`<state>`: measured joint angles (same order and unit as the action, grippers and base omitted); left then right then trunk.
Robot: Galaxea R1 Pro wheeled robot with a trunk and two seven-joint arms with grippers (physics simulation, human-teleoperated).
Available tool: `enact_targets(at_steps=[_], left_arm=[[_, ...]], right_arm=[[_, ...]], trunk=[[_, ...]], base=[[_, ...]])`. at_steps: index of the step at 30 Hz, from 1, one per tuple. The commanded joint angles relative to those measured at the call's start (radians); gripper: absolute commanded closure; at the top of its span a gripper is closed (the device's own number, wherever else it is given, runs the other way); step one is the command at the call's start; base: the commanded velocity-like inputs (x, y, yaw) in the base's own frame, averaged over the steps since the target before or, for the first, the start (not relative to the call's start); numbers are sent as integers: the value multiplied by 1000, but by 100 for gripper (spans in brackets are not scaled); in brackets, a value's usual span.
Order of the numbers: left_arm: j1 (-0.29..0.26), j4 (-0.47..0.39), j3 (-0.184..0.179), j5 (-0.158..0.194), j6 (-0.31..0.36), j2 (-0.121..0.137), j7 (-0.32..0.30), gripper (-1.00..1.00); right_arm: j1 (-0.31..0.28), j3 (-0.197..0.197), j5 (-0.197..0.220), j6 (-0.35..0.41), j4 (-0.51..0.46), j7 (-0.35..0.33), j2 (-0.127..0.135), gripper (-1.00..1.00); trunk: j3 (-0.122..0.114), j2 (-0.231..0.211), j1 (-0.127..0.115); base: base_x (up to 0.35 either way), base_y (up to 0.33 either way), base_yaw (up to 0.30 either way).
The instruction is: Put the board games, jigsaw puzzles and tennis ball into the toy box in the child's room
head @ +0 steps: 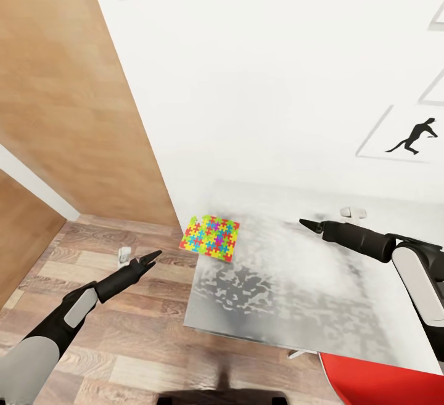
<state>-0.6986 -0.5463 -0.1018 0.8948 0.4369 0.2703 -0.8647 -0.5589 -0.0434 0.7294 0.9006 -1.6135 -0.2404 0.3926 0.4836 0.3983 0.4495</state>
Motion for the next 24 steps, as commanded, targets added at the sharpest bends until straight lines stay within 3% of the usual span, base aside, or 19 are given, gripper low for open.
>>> enact_targets(at_steps=[1, 24], left_arm=[[-1, 0, -5, 10, 8, 1, 0, -100], [-16, 6, -6, 13, 8, -2, -21, -100]], right_arm=[[-1, -1, -7, 5, 0, -8, 0, -100], [1, -4, -7, 4, 0, -10, 0, -100]], trunk=[[2, 2, 0], [35, 2, 0]], base=[[0, 0, 0], [0, 0, 0]])
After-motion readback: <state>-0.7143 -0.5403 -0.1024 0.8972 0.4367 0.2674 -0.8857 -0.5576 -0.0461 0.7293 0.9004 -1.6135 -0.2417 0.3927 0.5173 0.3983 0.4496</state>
